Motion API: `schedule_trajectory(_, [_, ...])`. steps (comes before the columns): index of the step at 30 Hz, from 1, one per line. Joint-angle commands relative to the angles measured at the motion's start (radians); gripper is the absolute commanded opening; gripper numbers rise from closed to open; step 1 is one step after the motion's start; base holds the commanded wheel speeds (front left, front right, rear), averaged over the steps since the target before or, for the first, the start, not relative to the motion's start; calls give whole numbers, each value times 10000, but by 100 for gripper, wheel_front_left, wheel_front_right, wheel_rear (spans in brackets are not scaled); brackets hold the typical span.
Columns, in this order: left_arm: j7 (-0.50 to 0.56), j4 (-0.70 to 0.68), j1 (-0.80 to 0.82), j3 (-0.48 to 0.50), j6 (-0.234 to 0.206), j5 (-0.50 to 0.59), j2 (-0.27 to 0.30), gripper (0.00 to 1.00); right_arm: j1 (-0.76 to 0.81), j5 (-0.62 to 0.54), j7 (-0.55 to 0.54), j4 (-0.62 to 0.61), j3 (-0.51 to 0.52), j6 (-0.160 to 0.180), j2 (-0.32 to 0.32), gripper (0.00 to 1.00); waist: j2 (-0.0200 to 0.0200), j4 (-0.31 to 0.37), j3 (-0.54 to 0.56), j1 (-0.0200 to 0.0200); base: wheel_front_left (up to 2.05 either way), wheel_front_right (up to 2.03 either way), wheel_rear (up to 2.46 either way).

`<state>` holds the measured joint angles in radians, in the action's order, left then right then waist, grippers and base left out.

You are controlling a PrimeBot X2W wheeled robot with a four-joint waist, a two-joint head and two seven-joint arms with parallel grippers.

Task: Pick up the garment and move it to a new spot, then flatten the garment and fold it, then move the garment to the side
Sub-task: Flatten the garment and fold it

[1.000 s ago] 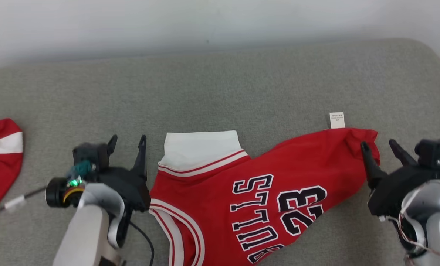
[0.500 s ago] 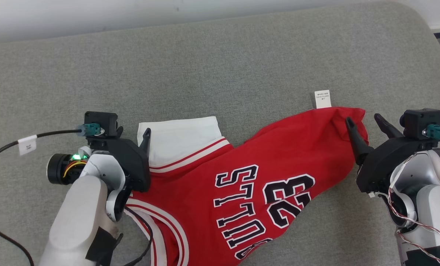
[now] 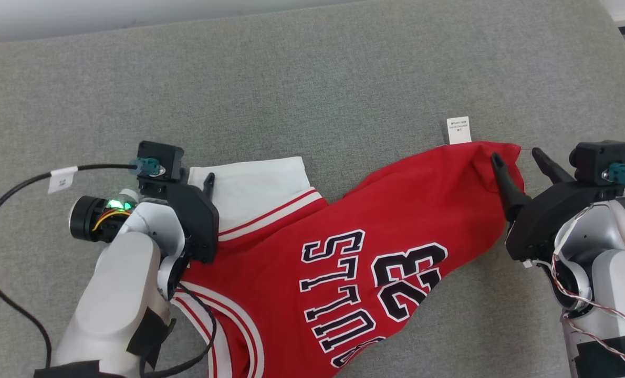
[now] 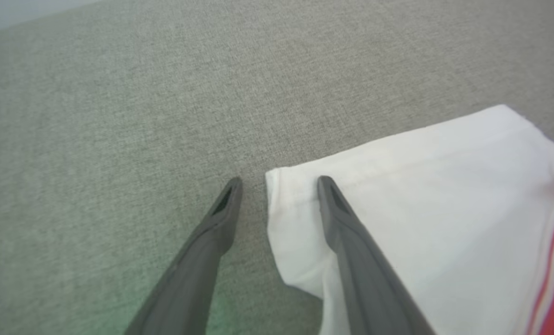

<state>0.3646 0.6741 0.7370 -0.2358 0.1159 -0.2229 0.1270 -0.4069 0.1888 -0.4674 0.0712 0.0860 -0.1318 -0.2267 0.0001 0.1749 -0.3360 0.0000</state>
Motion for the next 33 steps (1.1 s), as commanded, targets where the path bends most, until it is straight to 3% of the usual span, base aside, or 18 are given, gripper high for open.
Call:
schedule_trajectory(1, [231, 211, -134, -88, 77, -48, 36, 0, -114, -59, -49, -3, -24, 23, -45, 100, -1, -8, 13, 0, 0, 0, 0])
schedule_trajectory(8, [758, 5, -56, 81, 79, -544, 322, 0, -539, -297, -1328, 284, 182, 23, -191, 100, -1, -6, 95, 0, 0, 0, 0])
schedule_trajectory(13, [875, -443, 115, 290, 119, -973, 541, 0, -985, -832, -2854, 523, 636, 23, -13, 100, -1, -11, 48, 0, 0, 0, 0])
schedule_trajectory(17, [1025, -830, 220, 374, 140, -1227, 753, 0, -1382, -1384, -3404, 745, 1123, 23, 249, 100, -1, -26, -137, 0, 0, 0, 0])
schedule_trajectory(33, [1522, -1981, 253, 70, 126, -1485, 1129, 0, -2984, -2042, -2955, 2710, 1645, 23, 1094, 100, -1, -277, -803, 0, 0, 0, 0])
